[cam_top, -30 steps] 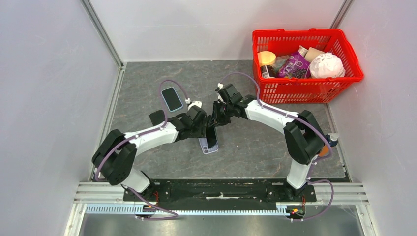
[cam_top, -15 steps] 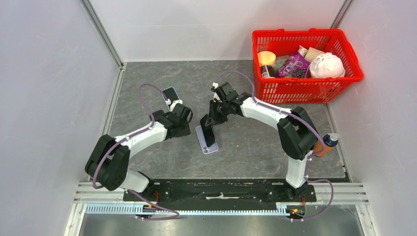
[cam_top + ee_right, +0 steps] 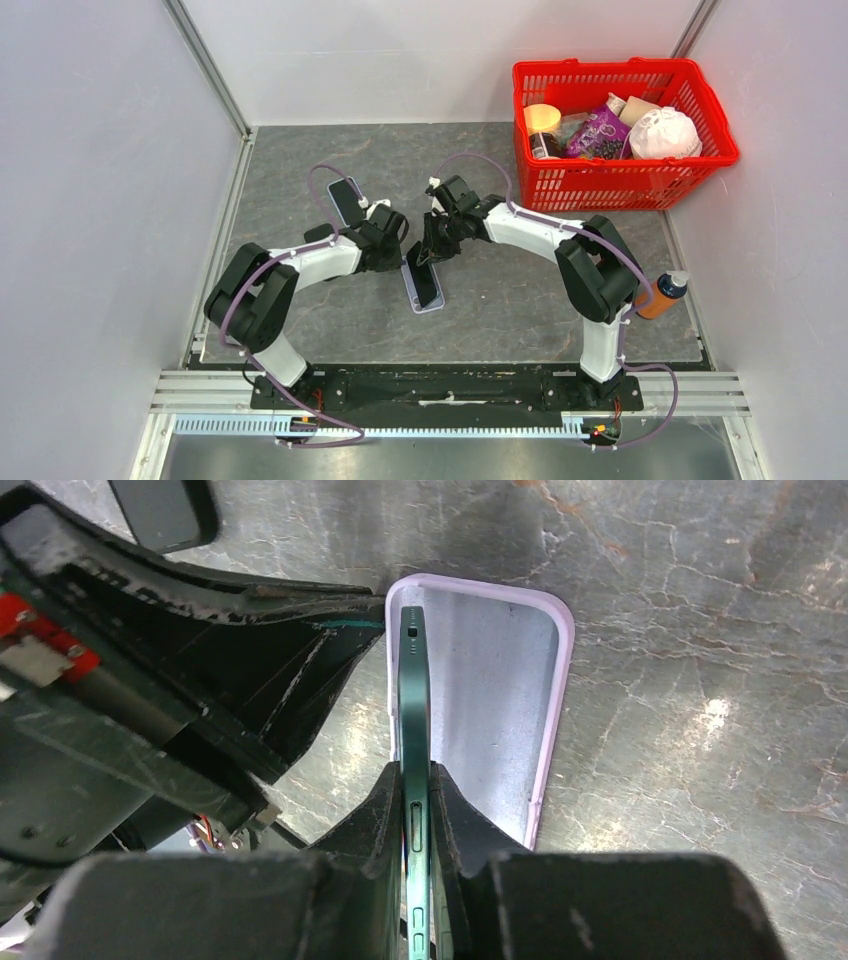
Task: Put the phone into the phone case
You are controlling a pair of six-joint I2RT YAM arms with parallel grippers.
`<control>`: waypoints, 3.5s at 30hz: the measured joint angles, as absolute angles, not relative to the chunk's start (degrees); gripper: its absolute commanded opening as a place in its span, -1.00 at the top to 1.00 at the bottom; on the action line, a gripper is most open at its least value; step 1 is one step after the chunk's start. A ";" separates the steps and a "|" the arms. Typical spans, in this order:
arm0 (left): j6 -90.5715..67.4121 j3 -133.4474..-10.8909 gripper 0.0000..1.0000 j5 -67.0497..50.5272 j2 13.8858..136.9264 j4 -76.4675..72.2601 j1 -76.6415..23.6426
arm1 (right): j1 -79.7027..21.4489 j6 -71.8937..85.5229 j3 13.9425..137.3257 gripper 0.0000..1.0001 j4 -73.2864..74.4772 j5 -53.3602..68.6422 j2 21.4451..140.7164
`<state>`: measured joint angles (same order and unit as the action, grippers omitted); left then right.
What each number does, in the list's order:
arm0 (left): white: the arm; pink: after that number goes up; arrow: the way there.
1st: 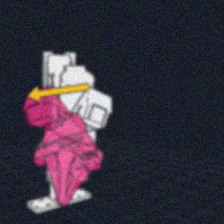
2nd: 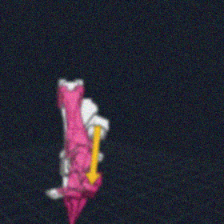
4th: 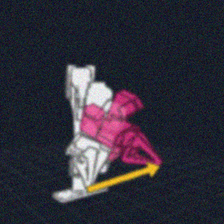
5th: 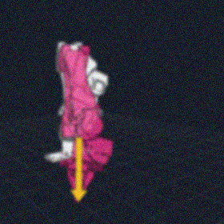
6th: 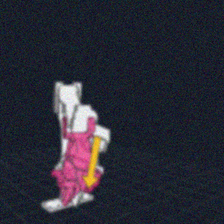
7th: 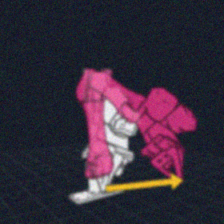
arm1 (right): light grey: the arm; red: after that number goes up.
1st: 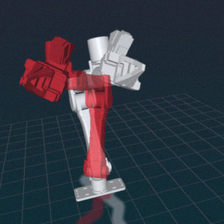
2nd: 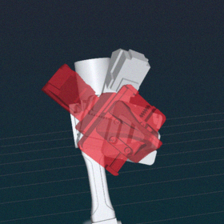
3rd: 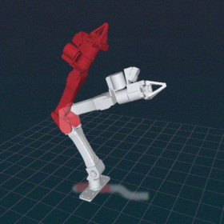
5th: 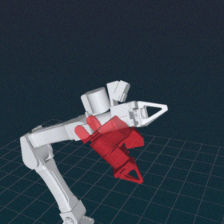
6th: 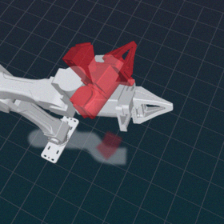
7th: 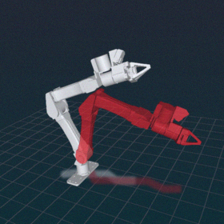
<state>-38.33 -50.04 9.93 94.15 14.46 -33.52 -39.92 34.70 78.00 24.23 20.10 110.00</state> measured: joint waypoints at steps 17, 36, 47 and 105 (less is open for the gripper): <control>-38.59 -48.18 0.67 9.39 93.95 9.82 -35.03 | -39.94 40.40 69.28 1.00 11.44 20.53 110.00; -38.61 -47.11 0.68 9.54 93.30 8.47 -35.29 | -39.29 42.74 63.66 0.18 4.43 19.38 109.06; -38.72 -46.39 0.68 8.95 92.82 7.73 -35.88 | -40.14 40.80 66.48 -0.09 12.25 15.05 108.90; -47.55 -35.62 0.72 3.57 84.49 2.46 -50.24 | -52.18 42.89 57.25 -0.18 26.74 -5.10 96.75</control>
